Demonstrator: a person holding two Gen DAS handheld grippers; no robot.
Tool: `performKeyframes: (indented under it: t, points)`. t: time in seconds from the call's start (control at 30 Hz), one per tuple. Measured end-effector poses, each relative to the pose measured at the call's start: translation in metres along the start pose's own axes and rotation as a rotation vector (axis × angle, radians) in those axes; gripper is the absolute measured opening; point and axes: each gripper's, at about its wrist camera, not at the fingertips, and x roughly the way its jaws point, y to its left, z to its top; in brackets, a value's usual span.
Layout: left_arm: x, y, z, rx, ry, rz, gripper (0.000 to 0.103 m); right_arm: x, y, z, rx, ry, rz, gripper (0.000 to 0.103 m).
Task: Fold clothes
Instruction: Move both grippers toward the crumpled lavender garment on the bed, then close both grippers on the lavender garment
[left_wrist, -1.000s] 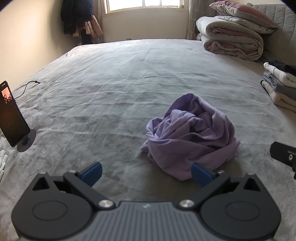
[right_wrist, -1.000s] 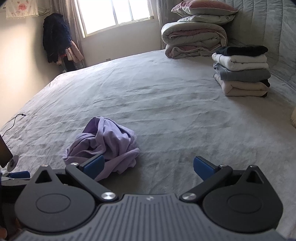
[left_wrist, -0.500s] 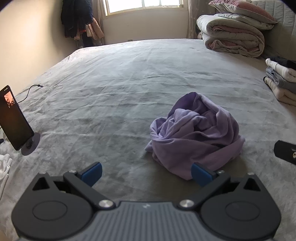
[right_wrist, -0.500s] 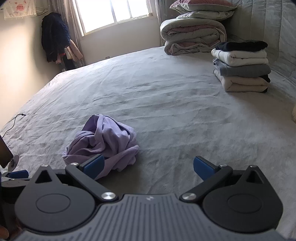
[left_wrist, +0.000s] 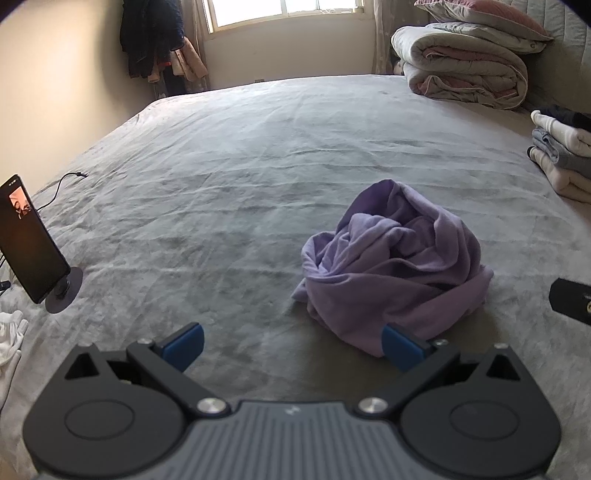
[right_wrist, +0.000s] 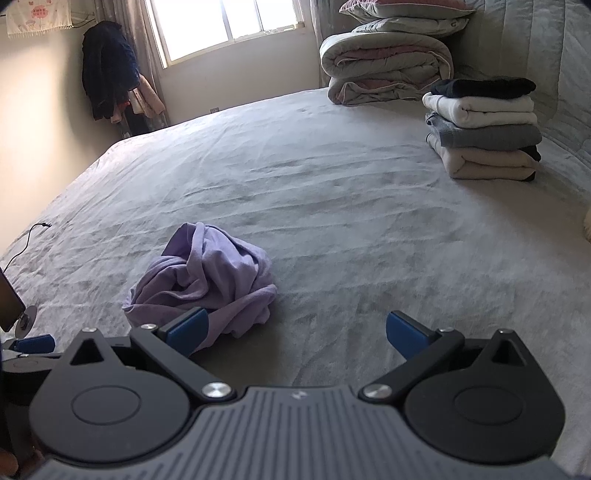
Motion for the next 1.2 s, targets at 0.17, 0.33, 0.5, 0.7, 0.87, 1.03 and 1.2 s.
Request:
performKeyframes:
  t: [0.17,0.33,0.5,0.7,0.87,1.03,1.2]
  points:
    - [0.005,0.003,0.003,-0.008,0.028,-0.019,0.102,0.001,-0.001,0.0,0.003,0.003,-0.009,0.103]
    - [0.015,0.016,0.013,-0.068,0.114,-0.069,0.102,0.002,-0.002,0.011,0.023,0.023,-0.026,0.103]
    - [0.022,0.032,0.031,-0.143,0.083,-0.132,0.102,0.001,0.002,0.036,0.01,-0.007,0.001,0.103]
    - [0.055,0.041,0.032,-0.232,0.096,-0.173,0.102,0.023,0.007,0.046,-0.013,0.009,0.05,0.103]
    - [0.078,0.045,0.037,-0.296,0.172,-0.289,0.1,0.042,0.005,0.045,0.026,0.045,0.143,0.103]
    - [0.09,0.049,0.036,-0.364,0.184,-0.362,0.085,0.062,0.003,0.044,0.066,0.08,0.235,0.089]
    - [0.093,0.054,0.037,-0.427,0.159,-0.46,0.051,0.08,0.003,0.042,0.094,0.11,0.326,0.067]
